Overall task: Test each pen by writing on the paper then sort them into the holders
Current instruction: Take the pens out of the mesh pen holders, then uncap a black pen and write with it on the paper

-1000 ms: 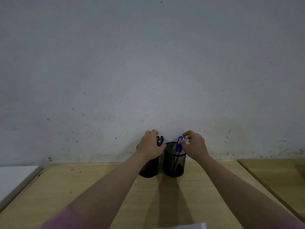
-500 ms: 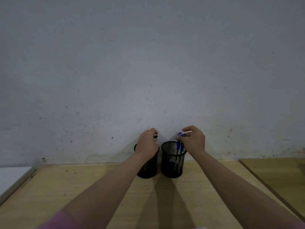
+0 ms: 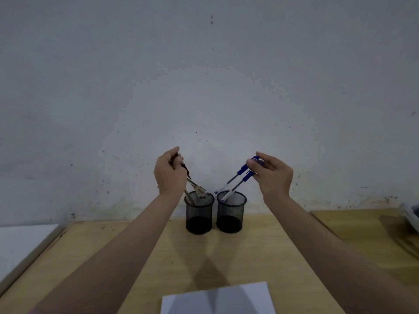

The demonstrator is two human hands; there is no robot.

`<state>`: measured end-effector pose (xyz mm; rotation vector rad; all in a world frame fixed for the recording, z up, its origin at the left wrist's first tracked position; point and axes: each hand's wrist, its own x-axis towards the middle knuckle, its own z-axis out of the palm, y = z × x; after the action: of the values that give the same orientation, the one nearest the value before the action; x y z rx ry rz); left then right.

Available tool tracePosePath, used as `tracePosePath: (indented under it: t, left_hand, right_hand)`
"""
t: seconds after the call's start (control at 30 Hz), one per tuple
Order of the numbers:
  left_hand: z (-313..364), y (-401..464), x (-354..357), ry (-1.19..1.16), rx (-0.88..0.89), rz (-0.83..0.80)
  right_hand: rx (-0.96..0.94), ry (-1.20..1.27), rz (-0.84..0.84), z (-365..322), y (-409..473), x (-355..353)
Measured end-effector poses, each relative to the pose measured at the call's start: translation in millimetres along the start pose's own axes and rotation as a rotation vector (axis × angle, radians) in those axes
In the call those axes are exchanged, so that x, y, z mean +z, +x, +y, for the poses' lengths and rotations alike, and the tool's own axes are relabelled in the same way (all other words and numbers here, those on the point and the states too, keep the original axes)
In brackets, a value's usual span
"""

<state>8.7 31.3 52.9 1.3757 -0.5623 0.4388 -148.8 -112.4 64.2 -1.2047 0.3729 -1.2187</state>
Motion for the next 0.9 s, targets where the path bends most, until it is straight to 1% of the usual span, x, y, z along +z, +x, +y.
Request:
tracePosePath:
  t: [0.1, 0.2, 0.3, 0.4, 0.47, 0.5, 0.6, 0.73, 0.83, 0.9]
  left_hand:
    - [1.3, -22.4, -20.1, -0.071, -0.118, 0.101]
    - [-9.0, -57.0, -36.2, -0.093, -0.292, 0.168]
    - [-25.6, -88.2, -47.1, -0.097, -0.455, 0.191]
    - [-44.4, -107.1, -55.6, -0.096, -0.572, 0.189]
    - [-57.0, -112.4, -60.9, -0.061, -0.607, 0.139]
    - [-63.4, -113.9, -63.9, 0.014, -0.606, 0.092]
    - [-78.1, -117.1, -74.4, 0.286, -0.523, -0.095]
    - [-91.4, -115.9, -86.6, 0.544, -0.425, -0.312]
    - [-97.7, -112.3, -94.4, 0.67, -0.396, -0.467]
    - [-93.5, -110.7, -101.3, 0.69, -0.399, -0.486]
  right_hand:
    - [0.069, 0.017, 0.012, 8.4, -31.4, -4.2]
    - [0.16, -0.03, 0.063, 34.3, -60.0, -11.5]
    - [0.254, -0.1, 0.103, 63.7, -79.4, -21.6]
    - [0.306, -0.258, 0.156, 91.2, -88.4, -32.1]
    - [0.324, -0.385, 0.186, 102.9, -91.2, -36.7]
    - [0.336, -0.453, 0.187, 106.7, -92.3, -38.6]
    - [0.373, -0.632, 0.155, 110.0, -94.4, -44.0]
    - [0.403, -0.783, 0.093, 110.1, -98.2, -45.8]
    - [0.354, -0.853, 0.018, 109.8, -101.9, -43.4]
    - [0.257, -0.876, -0.03, 107.6, -106.3, -41.1]
